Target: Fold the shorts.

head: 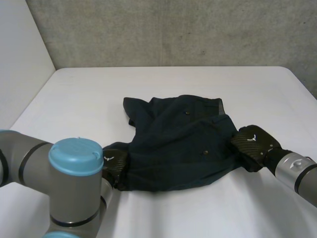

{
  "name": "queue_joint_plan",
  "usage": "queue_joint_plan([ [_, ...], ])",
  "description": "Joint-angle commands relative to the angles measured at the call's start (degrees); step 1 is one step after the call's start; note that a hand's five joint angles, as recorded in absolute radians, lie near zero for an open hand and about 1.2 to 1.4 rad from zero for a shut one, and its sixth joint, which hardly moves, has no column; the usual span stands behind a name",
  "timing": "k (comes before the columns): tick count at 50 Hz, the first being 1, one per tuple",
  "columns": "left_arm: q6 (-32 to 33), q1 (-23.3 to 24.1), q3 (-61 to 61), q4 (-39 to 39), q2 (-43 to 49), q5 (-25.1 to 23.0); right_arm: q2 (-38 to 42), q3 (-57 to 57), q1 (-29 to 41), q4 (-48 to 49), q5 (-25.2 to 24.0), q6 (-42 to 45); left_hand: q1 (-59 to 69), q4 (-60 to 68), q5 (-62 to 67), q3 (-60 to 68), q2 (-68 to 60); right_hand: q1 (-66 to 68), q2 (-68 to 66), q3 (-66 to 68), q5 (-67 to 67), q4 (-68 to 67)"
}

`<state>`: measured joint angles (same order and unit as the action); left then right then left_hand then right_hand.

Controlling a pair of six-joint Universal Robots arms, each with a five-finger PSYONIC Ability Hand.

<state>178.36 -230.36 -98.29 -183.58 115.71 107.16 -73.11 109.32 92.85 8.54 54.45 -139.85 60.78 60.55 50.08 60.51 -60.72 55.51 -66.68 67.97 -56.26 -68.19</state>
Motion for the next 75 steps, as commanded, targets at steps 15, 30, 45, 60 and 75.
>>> queue_joint_plan([
  [15,15.94,-0.53,7.05,0.15,-19.96,0.07,-13.8,-14.74,8.14,-9.42,12.61,-6.14,19.22,19.45,19.92,19.49,-19.28,24.49,-13.32,12.03,-13.74,-11.81],
  [30,25.11,-3.25,28.66,2.95,-38.98,-0.1,-28.41,-40.12,7.61,-13.54,13.66,-21.59,19.22,19.45,19.92,19.49,-19.28,24.49,-13.32,12.03,-13.74,-11.81],
  [45,25.02,-5.44,29.23,5.78,-28.38,-0.46,-16.21,-44.81,9.27,-24.98,13.49,-21.52,19.22,19.45,19.92,19.49,-19.28,24.49,-13.32,12.03,-13.74,-11.81],
  [60,25.89,-12.83,46.06,-2.65,8.46,-0.98,15.7,-56.04,17.01,-12.09,22.97,-15.63,19.22,19.45,19.92,19.49,-19.28,24.49,-13.32,12.03,-13.74,-11.81],
  [75,30.64,-13.1,60.77,-19.0,25.62,-5.64,30.57,-64.5,19.39,6.23,28.87,-13.0,-50.78,-50.55,-50.08,-50.51,50.72,-45.51,56.68,-57.97,56.26,58.19],
])
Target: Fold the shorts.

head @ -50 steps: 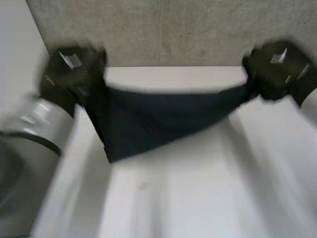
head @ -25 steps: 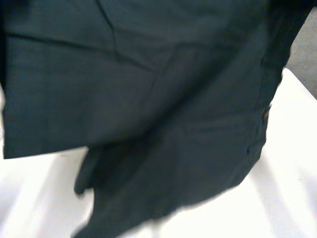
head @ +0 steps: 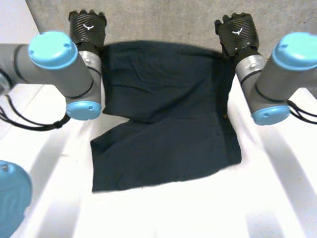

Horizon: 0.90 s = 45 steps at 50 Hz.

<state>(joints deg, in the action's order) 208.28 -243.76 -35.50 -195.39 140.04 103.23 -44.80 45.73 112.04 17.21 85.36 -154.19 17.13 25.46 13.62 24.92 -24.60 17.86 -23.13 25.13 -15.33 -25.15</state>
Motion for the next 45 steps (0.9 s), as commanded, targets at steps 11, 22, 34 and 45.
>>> queue_joint_plan([
  [11,0.37,0.66,-18.53,-6.59,-9.69,2.24,-9.95,14.55,-0.41,-11.4,-1.51,1.7,-7.13,-15.46,-13.62,-14.92,14.6,-7.86,13.13,-15.13,15.33,15.15],
  [22,-0.15,0.92,-51.49,-0.7,-31.84,-0.13,-21.82,37.93,-0.85,-20.46,-7.22,2.14,-4.22,-12.55,-10.72,-12.01,11.7,-7.86,13.13,-15.13,15.33,15.15],
  [34,-9.29,4.17,-72.95,5.46,-40.11,-6.81,-25.16,54.81,-5.78,-12.13,-14.88,3.19,2.84,-5.49,-3.65,-4.95,4.64,11.73,-6.46,4.46,-4.26,-4.44],
  [45,-14.57,3.91,-74.45,5.19,-33.7,-7.08,-21.83,58.51,-8.33,-1.3,-15.23,5.92,9.23,0.9,2.74,1.44,-1.76,24.85,-19.59,17.58,-17.39,-17.57],
])
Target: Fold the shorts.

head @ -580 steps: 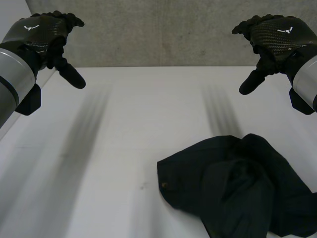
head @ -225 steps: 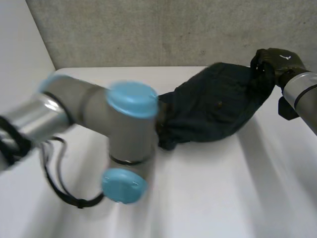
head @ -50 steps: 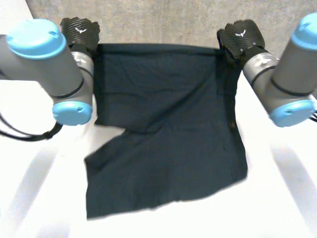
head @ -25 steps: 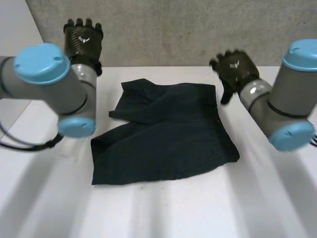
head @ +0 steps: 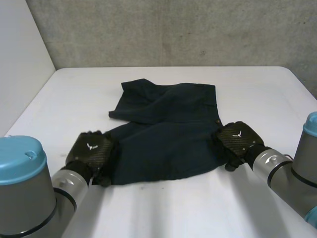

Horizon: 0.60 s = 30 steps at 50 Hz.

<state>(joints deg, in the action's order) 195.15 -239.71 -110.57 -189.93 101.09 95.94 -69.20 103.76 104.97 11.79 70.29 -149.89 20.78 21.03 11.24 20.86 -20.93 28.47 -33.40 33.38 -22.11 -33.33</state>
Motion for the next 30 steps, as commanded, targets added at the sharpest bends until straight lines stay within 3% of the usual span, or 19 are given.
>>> queue_joint_plan([
  [1,-1.44,-0.15,0.71,-0.26,5.61,0.21,2.93,0.31,-1.43,4.47,-0.07,1.71,5.91,5.67,5.45,5.83,-5.77,14.74,-9.81,9.84,-11.11,-9.89],
  [16,-1.0,-0.41,1.06,-1.23,8.07,0.56,7.32,-1.89,-2.05,5.35,-0.33,1.8,7.77,7.52,7.31,7.69,-7.62,19.28,-14.35,14.38,-15.65,-14.43],
  [18,-0.91,-0.58,1.24,-1.93,8.68,0.56,7.32,-1.98,-2.05,5.44,-0.33,1.8,8.6,8.35,8.14,8.52,-8.45,29.82,-24.89,24.92,-26.19,-24.97],
  [19,-0.82,-0.59,1.33,-2.19,8.86,0.56,7.24,-2.15,-2.05,5.78,-0.51,1.88,9.77,9.53,9.31,9.7,-9.63,49.54,-44.61,44.63,-45.9,-44.68],
  [24,-0.73,-1.02,1.94,-5.18,10.27,0.91,6.8,-2.24,-2.05,6.93,-1.04,1.88,17.84,17.6,17.38,17.77,-17.7,51.53,-46.6,46.62,-47.89,-46.67],
  [30,-0.38,-1.82,3.34,-6.59,12.28,1.0,6.53,-1.98,-1.87,6.58,-0.42,1.62,18.7,18.45,18.24,18.62,-18.55,51.53,-46.6,46.62,-47.89,-46.67],
])
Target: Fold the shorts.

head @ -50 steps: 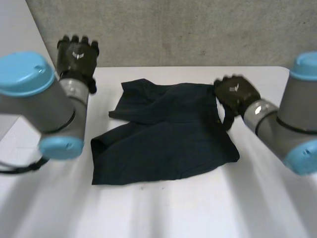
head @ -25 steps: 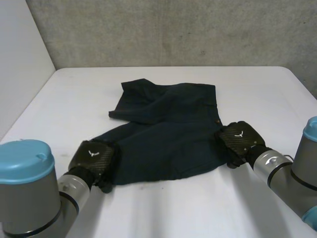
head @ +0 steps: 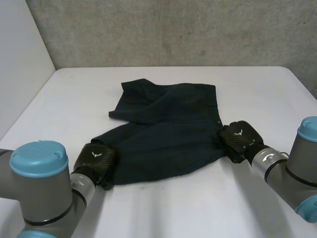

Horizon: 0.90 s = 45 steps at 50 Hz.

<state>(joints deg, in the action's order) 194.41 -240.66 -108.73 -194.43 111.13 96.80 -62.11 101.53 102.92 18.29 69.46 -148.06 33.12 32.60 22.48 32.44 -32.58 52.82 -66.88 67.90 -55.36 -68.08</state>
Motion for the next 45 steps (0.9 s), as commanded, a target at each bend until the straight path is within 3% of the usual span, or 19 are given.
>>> queue_joint_plan([
  [1,0.44,-0.95,1.59,-2.18,2.34,0.14,-0.55,0.25,0.17,-0.01,0.5,-0.13,6.53,7.05,7.17,7.21,-7.07,27.18,-13.12,12.1,-14.64,-11.92],
  [6,1.14,-1.22,2.3,-2.27,3.04,0.14,-0.73,0.25,0.26,-0.01,0.85,-0.21,11.4,11.92,12.03,12.07,-11.94,27.18,-13.12,12.1,-14.64,-11.92],
  [13,1.41,-2.01,2.21,-2.27,3.13,0.14,-0.99,0.25,0.35,-0.01,0.94,-0.74,27.54,28.06,28.18,28.22,-28.08,27.18,-13.12,12.1,-14.64,-11.92],
  [18,1.41,-2.18,1.95,-2.27,3.04,0.05,-1.69,-0.01,0.61,-0.18,1.72,-0.92,46.83,47.35,47.47,47.51,-47.37,27.18,-13.12,12.1,-14.64,-11.92],
  [25,1.85,-2.1,1.33,-1.13,-0.11,0.14,-4.06,-0.89,0.61,-4.48,4.19,-0.22,46.88,47.4,47.52,47.56,-47.42,27.18,-13.12,12.1,-14.64,-11.92],
  [33,8.96,-1.84,-1.92,11.51,-16.81,-0.39,-12.75,-2.21,0.7,-20.97,4.19,6.09,46.88,47.4,47.52,47.56,-47.42,27.18,-13.12,12.1,-14.64,-11.92],
  [37,11.95,-1.05,-1.75,27.03,-26.55,-0.47,-17.32,-2.65,0.44,-30.56,4.36,11.37,46.88,47.4,47.52,47.56,-47.42,27.18,-13.12,12.1,-14.64,-11.92],
  [41,11.87,-0.26,-1.3,37.6,-33.32,-1.09,-22.33,-1.69,0.09,-41.1,4.37,16.64,46.88,47.4,47.52,47.56,-47.42,27.18,-13.12,12.1,-14.64,-11.92],
  [45,11.87,1.24,-2.09,43.34,-36.94,-4.07,-26.91,0.68,0.0,-51.49,3.49,21.75,46.88,47.4,47.52,47.56,-47.42,27.18,-13.12,12.1,-14.64,-11.92],
])
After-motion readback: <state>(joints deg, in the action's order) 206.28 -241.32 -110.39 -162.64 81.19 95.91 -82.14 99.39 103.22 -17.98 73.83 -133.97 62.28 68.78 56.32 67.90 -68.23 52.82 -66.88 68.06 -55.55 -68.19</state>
